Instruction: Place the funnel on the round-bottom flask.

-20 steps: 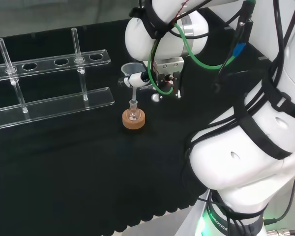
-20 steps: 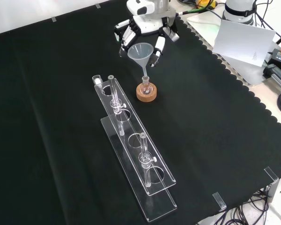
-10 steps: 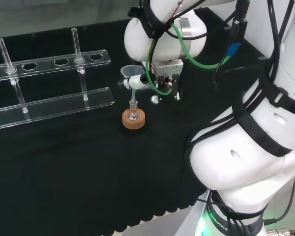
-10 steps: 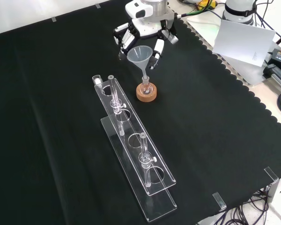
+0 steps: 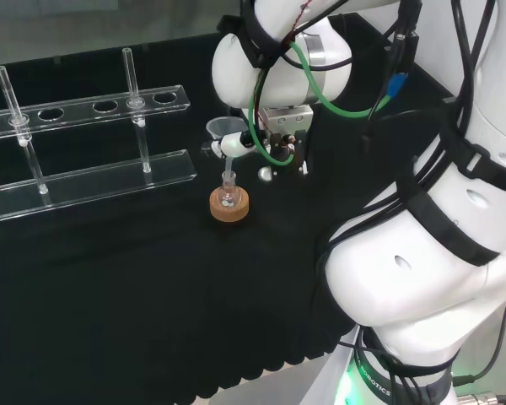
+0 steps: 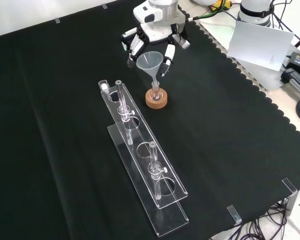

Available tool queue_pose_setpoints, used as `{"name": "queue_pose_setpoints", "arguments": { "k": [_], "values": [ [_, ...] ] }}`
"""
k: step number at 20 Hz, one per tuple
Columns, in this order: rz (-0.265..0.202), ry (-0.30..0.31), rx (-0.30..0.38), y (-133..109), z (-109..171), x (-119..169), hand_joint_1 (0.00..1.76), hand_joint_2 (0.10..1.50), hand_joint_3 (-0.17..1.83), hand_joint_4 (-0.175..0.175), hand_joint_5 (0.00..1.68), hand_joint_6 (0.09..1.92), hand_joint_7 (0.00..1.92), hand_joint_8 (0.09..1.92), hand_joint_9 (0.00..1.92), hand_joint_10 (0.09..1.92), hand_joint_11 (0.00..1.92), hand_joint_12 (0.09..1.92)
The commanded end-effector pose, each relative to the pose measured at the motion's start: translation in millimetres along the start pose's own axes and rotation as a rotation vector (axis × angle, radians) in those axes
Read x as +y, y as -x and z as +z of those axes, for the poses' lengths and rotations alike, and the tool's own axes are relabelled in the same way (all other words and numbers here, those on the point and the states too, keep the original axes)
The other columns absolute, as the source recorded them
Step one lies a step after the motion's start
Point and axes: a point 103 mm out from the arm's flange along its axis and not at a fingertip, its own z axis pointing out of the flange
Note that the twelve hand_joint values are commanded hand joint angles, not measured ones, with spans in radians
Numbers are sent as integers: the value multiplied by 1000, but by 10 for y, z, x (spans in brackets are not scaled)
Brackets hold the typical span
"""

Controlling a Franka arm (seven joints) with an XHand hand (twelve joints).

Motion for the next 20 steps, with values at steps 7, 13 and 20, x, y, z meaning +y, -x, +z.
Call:
{"name": "queue_pose_setpoints", "arguments": {
  "k": [7, 13, 20],
  "values": [
    [0, 13, 9, 9, 140, -8, 596, 697, 255, 42, 731, 248, 1031, 497, 947, 295, 134, 1464],
    [10, 24, 20, 62, 229, -65, 596, 694, 264, 43, 727, 257, 1030, 496, 946, 294, 132, 1463],
    [5, 18, 29, 38, 318, -48, 596, 690, 275, 42, 723, 265, 1027, 495, 943, 293, 127, 1463]
  ]
}}
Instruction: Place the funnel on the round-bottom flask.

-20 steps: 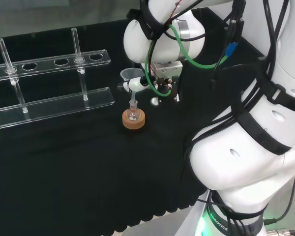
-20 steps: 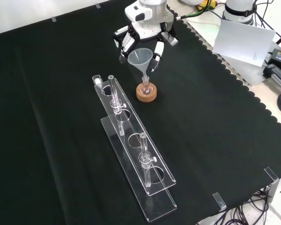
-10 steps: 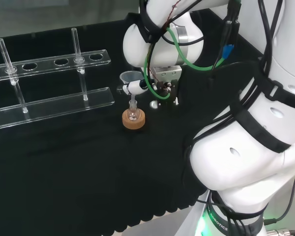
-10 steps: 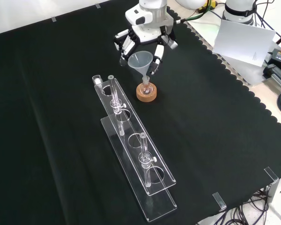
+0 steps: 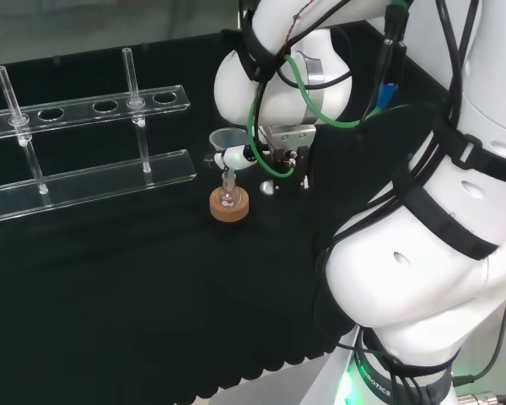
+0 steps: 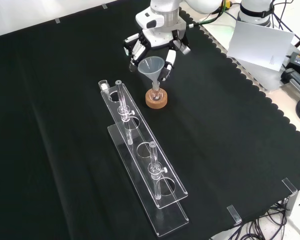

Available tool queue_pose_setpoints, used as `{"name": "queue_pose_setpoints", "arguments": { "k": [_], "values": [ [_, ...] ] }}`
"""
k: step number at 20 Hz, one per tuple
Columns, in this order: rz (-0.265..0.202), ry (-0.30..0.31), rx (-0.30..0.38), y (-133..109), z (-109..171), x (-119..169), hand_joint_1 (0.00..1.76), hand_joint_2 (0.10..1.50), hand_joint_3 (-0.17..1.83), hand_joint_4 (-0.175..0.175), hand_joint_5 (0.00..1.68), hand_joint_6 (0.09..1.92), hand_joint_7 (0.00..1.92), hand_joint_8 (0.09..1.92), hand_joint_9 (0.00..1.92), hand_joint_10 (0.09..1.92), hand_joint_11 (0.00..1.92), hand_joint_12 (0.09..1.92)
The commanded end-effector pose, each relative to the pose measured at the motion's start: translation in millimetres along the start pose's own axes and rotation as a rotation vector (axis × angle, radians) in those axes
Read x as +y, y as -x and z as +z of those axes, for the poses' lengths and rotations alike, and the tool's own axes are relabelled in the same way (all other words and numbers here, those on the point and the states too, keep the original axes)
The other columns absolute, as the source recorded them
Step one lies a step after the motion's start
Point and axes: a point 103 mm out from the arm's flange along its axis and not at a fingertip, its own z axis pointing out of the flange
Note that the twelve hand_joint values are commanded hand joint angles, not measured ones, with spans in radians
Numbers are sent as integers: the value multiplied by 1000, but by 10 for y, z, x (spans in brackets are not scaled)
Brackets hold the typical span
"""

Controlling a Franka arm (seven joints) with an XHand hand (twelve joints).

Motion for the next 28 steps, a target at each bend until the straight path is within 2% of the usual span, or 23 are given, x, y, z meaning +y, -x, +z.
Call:
{"name": "queue_pose_setpoints", "arguments": {
  "k": [1, 8, 28],
  "values": [
    [1, -1, 8, -20, 64, 21, 595, 689, 276, 42, 723, 267, 1027, 496, 942, 292, 126, 1463],
    [8, -11, 15, -25, 154, 21, 595, 685, 287, 40, 717, 275, 1024, 496, 937, 291, 120, 1462],
    [11, -1, 20, -28, 127, 39, 594, 674, 314, 39, 706, 297, 1019, 500, 929, 293, 114, 1463]
  ]
}}
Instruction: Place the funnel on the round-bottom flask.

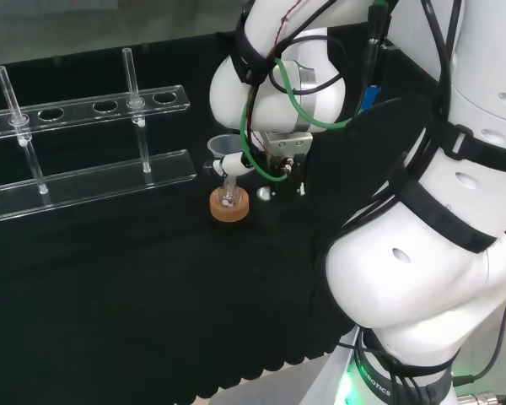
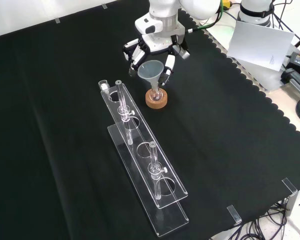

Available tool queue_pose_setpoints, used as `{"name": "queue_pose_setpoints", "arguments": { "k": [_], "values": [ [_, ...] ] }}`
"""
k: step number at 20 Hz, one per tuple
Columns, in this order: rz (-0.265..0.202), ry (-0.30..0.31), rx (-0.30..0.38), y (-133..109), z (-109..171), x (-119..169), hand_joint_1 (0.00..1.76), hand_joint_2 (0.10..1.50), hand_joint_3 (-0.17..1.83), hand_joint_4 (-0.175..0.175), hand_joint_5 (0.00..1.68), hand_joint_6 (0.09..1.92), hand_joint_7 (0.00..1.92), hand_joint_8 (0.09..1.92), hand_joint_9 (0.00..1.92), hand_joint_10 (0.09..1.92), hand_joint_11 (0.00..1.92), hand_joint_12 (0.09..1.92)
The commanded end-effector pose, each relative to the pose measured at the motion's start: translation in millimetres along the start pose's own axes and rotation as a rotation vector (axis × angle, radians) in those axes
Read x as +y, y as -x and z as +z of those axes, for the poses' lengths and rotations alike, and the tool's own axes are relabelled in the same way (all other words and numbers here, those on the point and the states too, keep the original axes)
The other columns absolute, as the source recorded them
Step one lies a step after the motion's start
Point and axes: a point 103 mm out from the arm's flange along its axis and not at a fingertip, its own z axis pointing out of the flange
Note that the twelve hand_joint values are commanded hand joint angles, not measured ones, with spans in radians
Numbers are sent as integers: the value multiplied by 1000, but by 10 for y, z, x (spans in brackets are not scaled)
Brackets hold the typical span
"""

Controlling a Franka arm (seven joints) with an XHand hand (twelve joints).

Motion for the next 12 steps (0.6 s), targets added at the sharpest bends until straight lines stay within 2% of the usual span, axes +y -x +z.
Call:
{"name": "queue_pose_setpoints", "arguments": {
  "k": [1, 12],
  "values": [
    [3, 8, 0, 7, -23, 10, 594, 674, 315, 39, 705, 298, 1019, 500, 929, 293, 114, 1463],
    [7, 3, -3, 39, -28, -2, 593, 669, 327, 39, 701, 308, 1017, 501, 928, 295, 112, 1463]
  ]
}}
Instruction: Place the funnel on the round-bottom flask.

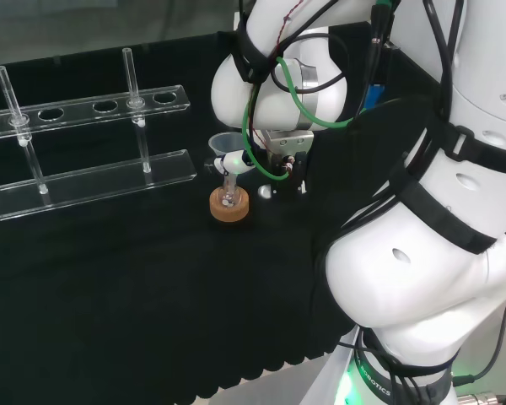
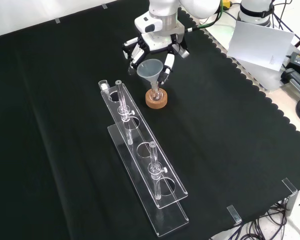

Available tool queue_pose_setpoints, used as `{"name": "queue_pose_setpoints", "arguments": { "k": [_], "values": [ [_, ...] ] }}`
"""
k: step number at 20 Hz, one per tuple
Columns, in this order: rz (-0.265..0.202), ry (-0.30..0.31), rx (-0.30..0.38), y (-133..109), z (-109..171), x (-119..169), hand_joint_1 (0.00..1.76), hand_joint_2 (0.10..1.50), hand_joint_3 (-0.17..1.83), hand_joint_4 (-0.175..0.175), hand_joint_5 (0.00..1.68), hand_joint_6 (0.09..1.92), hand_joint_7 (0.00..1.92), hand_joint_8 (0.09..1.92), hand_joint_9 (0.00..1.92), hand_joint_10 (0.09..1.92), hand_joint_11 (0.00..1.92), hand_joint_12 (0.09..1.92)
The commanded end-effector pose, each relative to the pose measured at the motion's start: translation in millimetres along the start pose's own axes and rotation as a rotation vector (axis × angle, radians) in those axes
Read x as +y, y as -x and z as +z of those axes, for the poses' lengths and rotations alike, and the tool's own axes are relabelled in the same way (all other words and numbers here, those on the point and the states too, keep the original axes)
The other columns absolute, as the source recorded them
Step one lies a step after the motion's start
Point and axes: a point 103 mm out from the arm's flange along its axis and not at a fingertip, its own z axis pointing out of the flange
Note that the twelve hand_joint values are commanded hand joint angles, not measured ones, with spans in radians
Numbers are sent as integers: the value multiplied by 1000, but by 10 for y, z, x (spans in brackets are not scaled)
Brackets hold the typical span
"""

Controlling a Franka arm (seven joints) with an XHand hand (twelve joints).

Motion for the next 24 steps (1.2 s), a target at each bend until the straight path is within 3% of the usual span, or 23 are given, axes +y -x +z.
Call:
{"name": "queue_pose_setpoints", "arguments": {
  "k": [1, 24],
  "values": [
    [2, -3, 2, 9, 9, -14, 593, 668, 328, 39, 701, 309, 1017, 502, 928, 295, 112, 1463],
    [13, -11, 4, -125, 74, -149, 546, 673, 352, 42, 605, 272, 940, 473, 868, 279, 102, 1466]
  ]
}}
